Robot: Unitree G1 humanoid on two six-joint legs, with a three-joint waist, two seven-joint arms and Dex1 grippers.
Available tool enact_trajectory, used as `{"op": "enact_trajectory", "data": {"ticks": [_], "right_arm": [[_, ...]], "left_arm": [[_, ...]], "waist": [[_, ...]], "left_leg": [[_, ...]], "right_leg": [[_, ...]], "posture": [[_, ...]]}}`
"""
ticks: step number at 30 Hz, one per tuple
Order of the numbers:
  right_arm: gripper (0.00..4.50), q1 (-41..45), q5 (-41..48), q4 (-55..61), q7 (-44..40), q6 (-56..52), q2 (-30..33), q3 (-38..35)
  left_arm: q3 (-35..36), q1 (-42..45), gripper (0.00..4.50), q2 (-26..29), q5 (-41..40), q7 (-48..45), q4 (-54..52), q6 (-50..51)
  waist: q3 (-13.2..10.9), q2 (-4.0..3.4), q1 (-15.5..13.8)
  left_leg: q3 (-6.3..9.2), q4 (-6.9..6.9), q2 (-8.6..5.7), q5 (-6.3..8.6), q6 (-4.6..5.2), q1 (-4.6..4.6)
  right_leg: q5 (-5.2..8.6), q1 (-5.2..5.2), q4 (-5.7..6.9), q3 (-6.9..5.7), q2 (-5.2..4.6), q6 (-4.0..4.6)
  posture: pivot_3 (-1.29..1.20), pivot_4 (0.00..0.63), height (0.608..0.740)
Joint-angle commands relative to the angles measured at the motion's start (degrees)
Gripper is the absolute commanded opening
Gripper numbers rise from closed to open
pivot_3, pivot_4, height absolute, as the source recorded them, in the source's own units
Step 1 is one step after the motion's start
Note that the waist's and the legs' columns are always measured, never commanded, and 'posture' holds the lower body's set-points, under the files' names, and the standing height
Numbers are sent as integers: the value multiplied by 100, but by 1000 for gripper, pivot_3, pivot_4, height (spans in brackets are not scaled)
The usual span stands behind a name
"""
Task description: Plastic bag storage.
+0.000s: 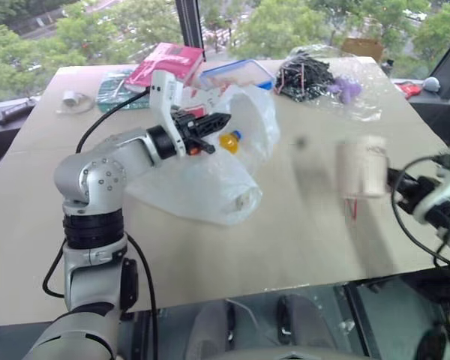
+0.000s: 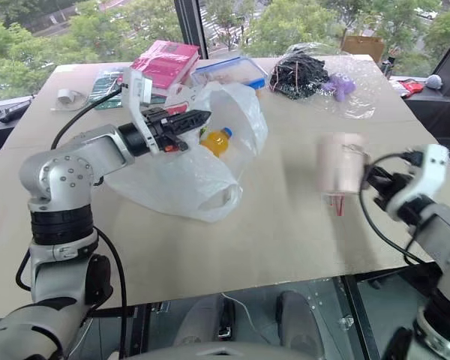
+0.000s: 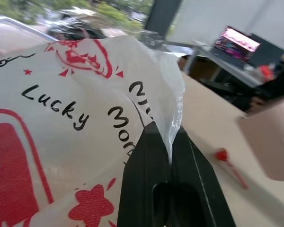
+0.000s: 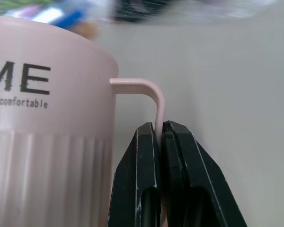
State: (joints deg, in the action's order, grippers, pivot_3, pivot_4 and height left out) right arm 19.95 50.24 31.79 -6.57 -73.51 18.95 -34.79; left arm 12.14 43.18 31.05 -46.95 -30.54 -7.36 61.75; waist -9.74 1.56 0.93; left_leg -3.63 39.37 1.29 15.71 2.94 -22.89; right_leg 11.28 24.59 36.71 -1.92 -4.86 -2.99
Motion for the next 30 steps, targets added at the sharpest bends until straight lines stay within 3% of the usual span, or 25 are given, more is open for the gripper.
{"op": "enact_trajectory", "data": {"ticks": [1, 7, 13, 17, 23, 24, 27, 29, 30], "right_arm": [[40, 723, -125, -46, 692, -2, -505, 757], [40, 1599, -1370, -1415, 871, 952, -1162, 2499], [40, 2321, -2079, -2713, 470, 1756, -1712, 3598], [40, 3011, -2449, -3960, 183, 2446, -2444, 4010], [40, 3985, -2870, -6075, -478, 3803, -3315, 4257], [566, 4089, -2899, -6386, -829, 4019, -3401, 4391], [1361, 4147, -3121, -6726, -1518, 4289, -3391, 4806], [2199, 4053, -3123, -6461, -1717, 4270, -3272, 4838], [2838, 3955, -3118, -6169, -1818, 4194, -3148, 4874]], "left_arm": [[247, 132, 0, 360, -363, -444, -127, 157], [347, 181, 0, 709, -619, -616, -208, 336], [417, 248, 0, 530, -722, -180, -404, 404], [417, 152, 0, 368, -814, 33, -563, 413], [396, 5, 0, 238, -826, 259, -649, 364], [387, -27, 0, 212, -819, 305, -677, 353], [417, -69, 0, 176, -862, 426, -736, 367], [481, -86, 0, 193, -861, 484, -727, 374], [525, -99, 0, 199, -839, 522, -697, 361]], "waist": [[-5, -9, -10], [-7, -10, -33], [-8, -11, 10], [-8, -11, 34], [-8, -11, 115], [-8, -11, 121], [-8, -11, 146], [-8, -12, 151], [-8, -12, 160]], "left_leg": [[-2, -2, -1, 0, -1, -3], [-4, -6, -5, -13, -21, -16], [-1, -6, -5, -13, -22, -42], [1, -3, -4, -20, -33, -85], [7, -6, -8, -21, -34, -92], [5, -5, -9, -20, -34, -92], [5, -5, -5, -21, -35, -87], [7, -7, -2, -23, -38, -87], [7, -8, -1, -23, -38, -87]], "right_leg": [[0, 7, 3, 3, 0, 1], [0, 16, -5, 1, -3, 1], [-1, 36, -14, -2, -3, 0], [-3, 89, 8, -2, -2, 3], [-4, 88, 3, -12, -8, 3], [-4, 88, 3, -9, -8, 2], [-4, 89, 7, -9, -3, 3], [-4, 90, 8, -11, -1, 4], [-4, 91, 9, -11, -2, 4]], "posture": [[0, 150, 740], [0, 150, 740], [0, 150, 740], [0, 150, 740], [0, 150, 740], [0, 150, 740], [0, 150, 740], [0, 150, 740], [0, 150, 740]]}}
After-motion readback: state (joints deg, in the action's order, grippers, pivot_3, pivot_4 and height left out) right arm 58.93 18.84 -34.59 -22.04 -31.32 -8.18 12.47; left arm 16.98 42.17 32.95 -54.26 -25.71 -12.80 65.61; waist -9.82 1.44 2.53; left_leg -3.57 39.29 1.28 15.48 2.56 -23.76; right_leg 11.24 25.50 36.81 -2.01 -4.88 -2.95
